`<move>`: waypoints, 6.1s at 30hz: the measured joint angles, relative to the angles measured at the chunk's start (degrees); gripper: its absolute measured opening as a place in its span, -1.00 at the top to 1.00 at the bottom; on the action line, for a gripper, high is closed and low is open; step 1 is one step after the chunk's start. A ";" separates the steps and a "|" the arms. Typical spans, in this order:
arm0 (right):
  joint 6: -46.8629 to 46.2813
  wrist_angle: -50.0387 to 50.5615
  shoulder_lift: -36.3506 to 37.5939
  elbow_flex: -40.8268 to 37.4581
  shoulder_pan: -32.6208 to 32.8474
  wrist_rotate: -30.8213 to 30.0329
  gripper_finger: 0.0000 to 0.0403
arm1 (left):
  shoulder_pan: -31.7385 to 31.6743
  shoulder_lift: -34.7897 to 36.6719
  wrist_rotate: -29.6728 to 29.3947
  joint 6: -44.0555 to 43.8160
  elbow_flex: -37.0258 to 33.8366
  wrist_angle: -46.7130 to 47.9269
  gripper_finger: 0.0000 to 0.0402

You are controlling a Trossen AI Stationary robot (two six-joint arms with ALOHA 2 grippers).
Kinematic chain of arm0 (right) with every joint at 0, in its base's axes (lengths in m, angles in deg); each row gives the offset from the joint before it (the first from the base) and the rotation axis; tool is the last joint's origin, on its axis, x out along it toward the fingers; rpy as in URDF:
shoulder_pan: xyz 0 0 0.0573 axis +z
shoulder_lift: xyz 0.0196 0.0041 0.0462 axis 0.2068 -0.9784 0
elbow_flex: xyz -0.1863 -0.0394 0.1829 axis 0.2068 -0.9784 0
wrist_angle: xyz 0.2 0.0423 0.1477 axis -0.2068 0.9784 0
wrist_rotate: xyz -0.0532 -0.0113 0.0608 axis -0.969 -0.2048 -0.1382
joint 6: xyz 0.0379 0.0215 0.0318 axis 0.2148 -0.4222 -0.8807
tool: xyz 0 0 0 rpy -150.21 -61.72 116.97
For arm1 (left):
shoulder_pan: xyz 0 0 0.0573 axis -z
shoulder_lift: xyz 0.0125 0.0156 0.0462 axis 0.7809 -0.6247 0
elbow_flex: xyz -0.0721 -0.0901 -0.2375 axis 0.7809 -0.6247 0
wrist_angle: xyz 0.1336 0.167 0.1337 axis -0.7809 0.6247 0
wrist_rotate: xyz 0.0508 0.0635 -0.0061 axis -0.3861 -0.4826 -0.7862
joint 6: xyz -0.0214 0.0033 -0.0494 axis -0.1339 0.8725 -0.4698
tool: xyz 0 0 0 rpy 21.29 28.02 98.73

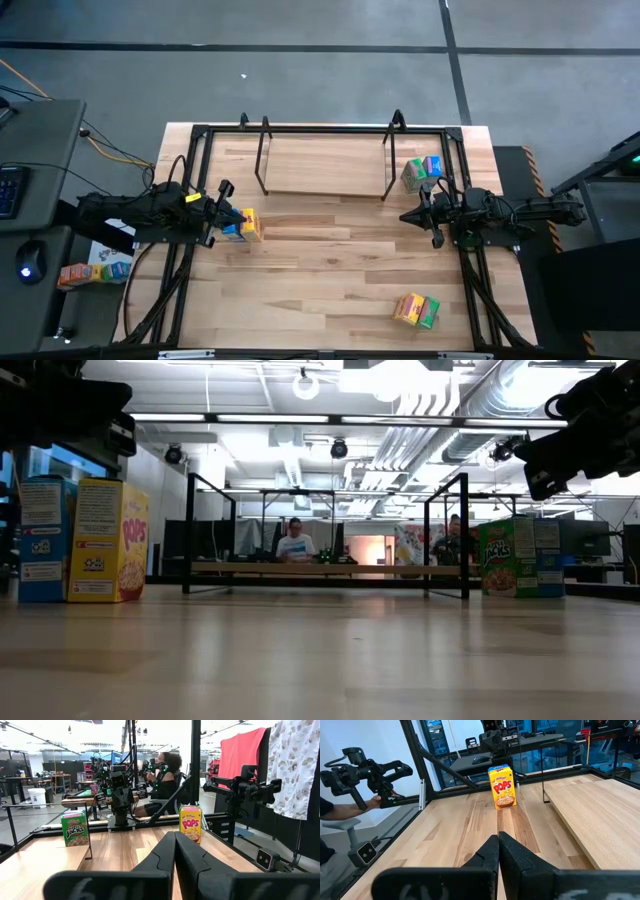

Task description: Stack cereal on shelf

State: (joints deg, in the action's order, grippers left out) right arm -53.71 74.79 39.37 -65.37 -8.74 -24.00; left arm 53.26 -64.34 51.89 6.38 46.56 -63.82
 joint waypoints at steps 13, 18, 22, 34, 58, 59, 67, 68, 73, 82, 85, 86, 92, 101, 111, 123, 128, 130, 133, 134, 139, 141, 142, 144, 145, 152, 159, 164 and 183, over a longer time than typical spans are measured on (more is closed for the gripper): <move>0.00 0.00 -0.02 0.00 0.00 0.00 1.00 | 0.01 0.00 0.00 0.00 -0.02 0.00 1.00; 0.00 0.00 -0.02 -0.01 -0.01 0.00 1.00 | 0.01 0.00 0.00 0.00 -0.02 0.01 1.00; 0.00 0.00 -0.02 -0.01 0.00 -0.01 1.00 | 0.00 0.00 0.00 -0.01 -0.02 0.00 1.00; 0.00 0.00 -0.01 -0.01 0.00 -0.01 1.00 | -0.01 0.00 0.00 0.00 -0.02 0.01 1.00; 0.00 0.00 0.00 -0.01 0.00 -0.02 1.00 | 0.01 0.00 0.00 -0.01 -0.01 0.01 1.00; 0.00 0.00 -0.01 0.01 0.00 0.00 1.00 | 0.01 0.00 0.00 0.00 -0.01 0.01 1.00; 0.00 0.00 -0.02 0.01 0.01 -0.02 1.00 | 0.01 0.00 0.00 -0.01 -0.02 0.01 1.00; 0.00 0.00 -0.02 -0.01 0.01 -0.02 1.00 | 0.00 0.00 0.00 -0.01 -0.02 0.00 1.00; 0.00 0.00 -0.02 -0.01 0.00 -0.02 1.00 | 0.00 0.00 0.00 0.00 0.00 0.01 1.00; 0.00 0.00 -0.01 0.00 -0.01 -0.02 1.00 | -0.01 0.00 0.00 0.00 -0.01 0.01 1.00; 0.00 0.00 -0.02 0.01 -0.01 -0.02 1.00 | 0.00 -0.01 0.00 0.00 -0.01 0.00 1.00; 0.00 0.00 -0.02 -0.01 -0.01 -0.01 1.00 | -0.01 0.00 0.00 0.00 0.00 0.00 1.00; 0.00 0.00 -0.01 -0.01 0.01 -0.01 1.00 | 0.00 0.00 0.00 0.00 0.00 0.00 1.00; 1.66 0.00 -0.02 0.01 -0.02 -0.21 1.00 | 0.00 -0.01 0.00 0.00 -0.01 0.01 1.00; 9.01 0.02 -0.02 -0.01 -0.08 -4.64 1.00 | -0.01 0.00 0.00 -0.01 -0.02 0.01 1.00; -1.42 -6.59 -0.05 -0.01 -0.08 -4.75 1.00 | 0.01 0.00 0.00 -0.01 -0.02 0.00 1.00; -4.60 -21.72 -0.35 -0.01 -0.08 -9.54 1.00 | 0.00 0.00 0.00 0.00 -0.01 0.01 1.00; -2.88 -29.94 -1.12 0.00 -0.09 -10.77 1.00 | 0.01 0.00 0.00 0.00 0.00 0.01 1.00; -1.60 -40.26 -3.85 0.04 -0.06 -14.53 1.00 | 0.01 0.00 0.00 -0.02 0.00 0.01 1.00; -0.56 -41.77 -5.08 0.41 -0.10 -16.48 1.00 | -0.01 0.00 0.00 0.00 -0.02 -0.01 1.00; 9.39 -45.26 -13.68 5.48 -0.34 -18.80 1.00 | 0.00 -0.02 0.01 0.00 -0.01 0.05 1.00; 10.34 -44.68 -18.16 9.40 -0.94 -23.77 1.00 | -0.01 0.00 0.02 0.00 0.00 0.04 1.00; 10.29 -42.90 -20.44 11.69 -1.23 -26.99 0.99 | 0.01 0.00 0.00 -0.02 -0.02 0.12 1.00; 9.52 -34.24 -24.70 17.13 -1.84 -33.14 0.94 | 0.01 -0.02 0.00 0.00 -0.02 0.10 1.00; 8.91 -27.82 -26.80 20.35 -2.28 -35.54 0.90 | 0.01 -0.01 0.00 -0.01 -0.02 0.11 1.00; -10.53 23.04 -39.29 45.11 -5.61 -50.11 0.26 | 0.01 0.00 0.00 0.00 -0.02 0.10 1.00; -32.44 61.11 -47.27 60.58 -9.44 -49.12 -0.35 | 0.00 -0.02 0.00 0.00 0.00 0.08 1.00; -42.36 71.67 -49.59 58.39 -12.21 -43.11 -0.42 | -0.01 -0.02 0.00 -0.02 0.00 0.08 1.00; -26.33 56.68 -49.56 47.22 -23.20 -28.27 -0.42 | -0.01 -0.02 0.00 0.00 0.00 0.06 1.00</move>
State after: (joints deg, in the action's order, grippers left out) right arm -80.04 131.47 -10.19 -18.14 -31.95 -52.27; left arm 53.26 -64.36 51.89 6.38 46.56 -63.77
